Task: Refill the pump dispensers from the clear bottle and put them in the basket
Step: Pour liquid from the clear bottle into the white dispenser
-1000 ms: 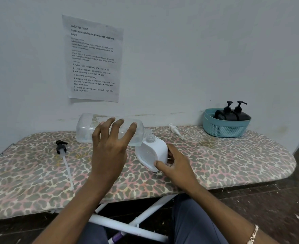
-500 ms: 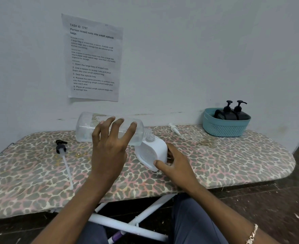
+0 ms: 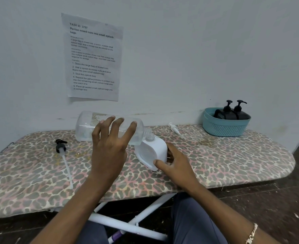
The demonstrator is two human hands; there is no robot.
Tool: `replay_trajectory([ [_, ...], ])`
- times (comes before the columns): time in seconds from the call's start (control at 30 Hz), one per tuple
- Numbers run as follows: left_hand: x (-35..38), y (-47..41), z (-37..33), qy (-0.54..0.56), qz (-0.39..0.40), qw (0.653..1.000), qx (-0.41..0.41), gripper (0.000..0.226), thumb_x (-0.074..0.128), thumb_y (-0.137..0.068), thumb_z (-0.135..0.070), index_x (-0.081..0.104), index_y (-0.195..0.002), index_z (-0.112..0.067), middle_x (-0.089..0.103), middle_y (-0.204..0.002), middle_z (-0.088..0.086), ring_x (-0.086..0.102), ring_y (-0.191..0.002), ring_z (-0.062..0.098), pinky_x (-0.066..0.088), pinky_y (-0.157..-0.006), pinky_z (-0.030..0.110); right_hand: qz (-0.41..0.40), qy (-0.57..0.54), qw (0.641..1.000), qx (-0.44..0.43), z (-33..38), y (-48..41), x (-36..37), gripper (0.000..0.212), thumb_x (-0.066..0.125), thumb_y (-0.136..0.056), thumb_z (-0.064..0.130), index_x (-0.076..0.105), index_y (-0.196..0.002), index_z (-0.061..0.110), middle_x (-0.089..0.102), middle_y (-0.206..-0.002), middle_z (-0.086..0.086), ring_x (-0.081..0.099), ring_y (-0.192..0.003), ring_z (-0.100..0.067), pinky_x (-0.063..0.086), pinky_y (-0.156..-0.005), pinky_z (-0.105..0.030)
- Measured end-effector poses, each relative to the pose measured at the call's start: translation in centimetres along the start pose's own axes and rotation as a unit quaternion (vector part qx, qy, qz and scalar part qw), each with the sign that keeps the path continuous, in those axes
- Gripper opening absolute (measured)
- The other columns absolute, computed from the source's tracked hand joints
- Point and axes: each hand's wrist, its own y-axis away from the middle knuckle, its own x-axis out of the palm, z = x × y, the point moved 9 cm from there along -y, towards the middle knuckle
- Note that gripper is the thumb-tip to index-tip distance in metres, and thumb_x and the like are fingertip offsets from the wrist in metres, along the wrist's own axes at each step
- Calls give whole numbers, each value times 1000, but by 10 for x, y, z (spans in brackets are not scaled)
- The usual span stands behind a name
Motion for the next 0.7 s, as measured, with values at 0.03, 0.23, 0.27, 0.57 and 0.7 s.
replay_trajectory([
  [0.03, -1, 0, 0, 0, -1, 1000, 0, 85, 63, -64, 19, 65, -139, -22, 62, -137, 16, 44, -136, 38, 30, -112, 52, 0, -2, 1000, -1, 0, 0, 0, 57, 80, -87, 25, 55, -137, 35, 63, -118, 25, 58, -105, 18, 50, -75, -6],
  [0.23, -1, 0, -1, -3, -2, 1000, 3, 85, 64, -64, 19, 65, -139, -21, 62, -137, 16, 43, -136, 37, 30, -112, 52, 2, -7, 1000, 1, -1, 1, 0, 56, 80, -87, 24, 55, -135, 37, 62, -117, 27, 58, -104, 20, 50, -74, -6],
  [0.27, -1, 0, -1, -3, -2, 1000, 3, 85, 64, -64, 19, 65, -139, -21, 62, -137, 16, 43, -136, 37, 30, -112, 52, 2, -7, 1000, 1, -1, 1, 0, 56, 80, -87, 25, 55, -136, 37, 62, -118, 27, 58, -104, 19, 50, -74, -6],
  [0.57, 0, 0, -1, -6, -3, 1000, 2, 85, 63, -64, 19, 65, -139, -21, 62, -137, 16, 44, -136, 38, 30, -112, 52, 2, -1, 1000, 0, -2, 0, 0, 58, 80, -87, 26, 55, -139, 34, 63, -119, 23, 57, -105, 20, 49, -74, -5],
  [0.7, -1, 0, -2, -6, -3, 1000, 3, 84, 63, -65, 19, 65, -139, -21, 62, -137, 16, 44, -136, 38, 31, -111, 53, 4, 0, 1000, 2, -3, 0, 0, 59, 80, -87, 28, 54, -140, 34, 63, -120, 23, 57, -104, 20, 49, -75, -5],
])
